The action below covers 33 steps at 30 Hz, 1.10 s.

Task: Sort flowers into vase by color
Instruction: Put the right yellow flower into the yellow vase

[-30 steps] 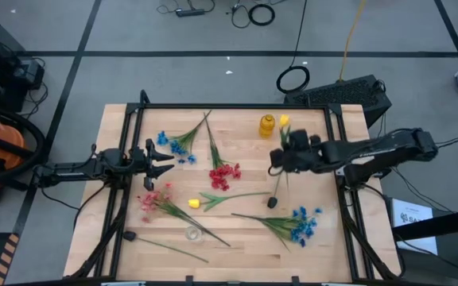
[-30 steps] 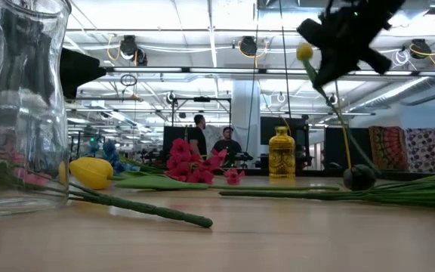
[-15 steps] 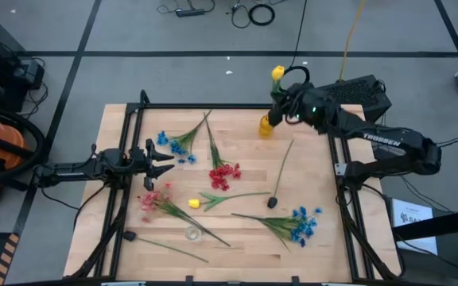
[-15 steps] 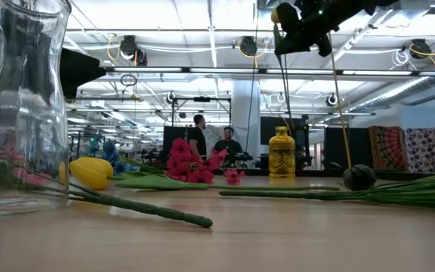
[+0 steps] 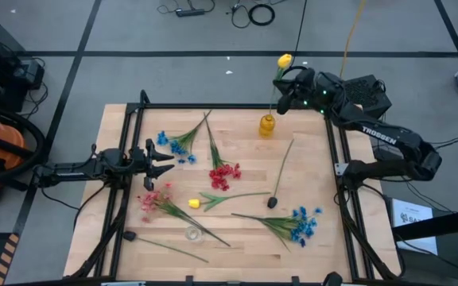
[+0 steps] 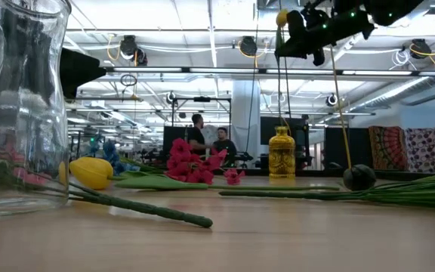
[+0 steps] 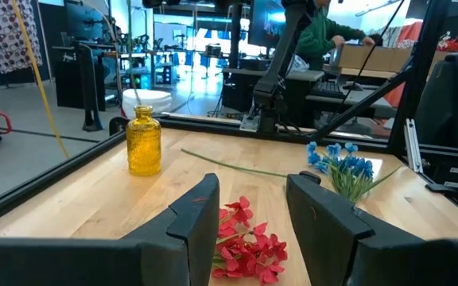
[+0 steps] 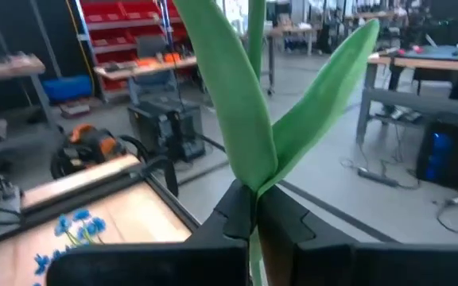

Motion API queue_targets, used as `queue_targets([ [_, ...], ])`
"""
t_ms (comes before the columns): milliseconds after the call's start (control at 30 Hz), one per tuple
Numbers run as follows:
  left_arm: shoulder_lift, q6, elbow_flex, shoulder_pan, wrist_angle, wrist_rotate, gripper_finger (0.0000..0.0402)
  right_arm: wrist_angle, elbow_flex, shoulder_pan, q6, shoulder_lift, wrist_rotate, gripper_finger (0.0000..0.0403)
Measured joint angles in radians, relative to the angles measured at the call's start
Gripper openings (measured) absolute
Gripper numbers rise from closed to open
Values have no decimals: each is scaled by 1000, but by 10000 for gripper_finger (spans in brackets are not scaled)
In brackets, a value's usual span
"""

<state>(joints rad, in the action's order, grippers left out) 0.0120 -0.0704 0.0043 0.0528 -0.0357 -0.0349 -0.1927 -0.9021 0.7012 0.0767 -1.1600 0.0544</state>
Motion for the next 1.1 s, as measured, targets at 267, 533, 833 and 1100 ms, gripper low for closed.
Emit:
queue_targets([
  [267, 0, 0, 0, 0, 0, 0, 154, -48, 90, 6, -2, 0, 5, 2],
  [533, 0, 0, 0, 0, 0, 0, 154, -171, 244, 5, -2, 0, 3, 7],
  [833, 0, 0, 0, 0, 0, 0, 154, -202, 305, 4, 99, 0, -2, 35],
  [1100, 0, 0, 0, 0, 0, 0, 154, -143, 305, 4, 140, 0, 43, 99],
])
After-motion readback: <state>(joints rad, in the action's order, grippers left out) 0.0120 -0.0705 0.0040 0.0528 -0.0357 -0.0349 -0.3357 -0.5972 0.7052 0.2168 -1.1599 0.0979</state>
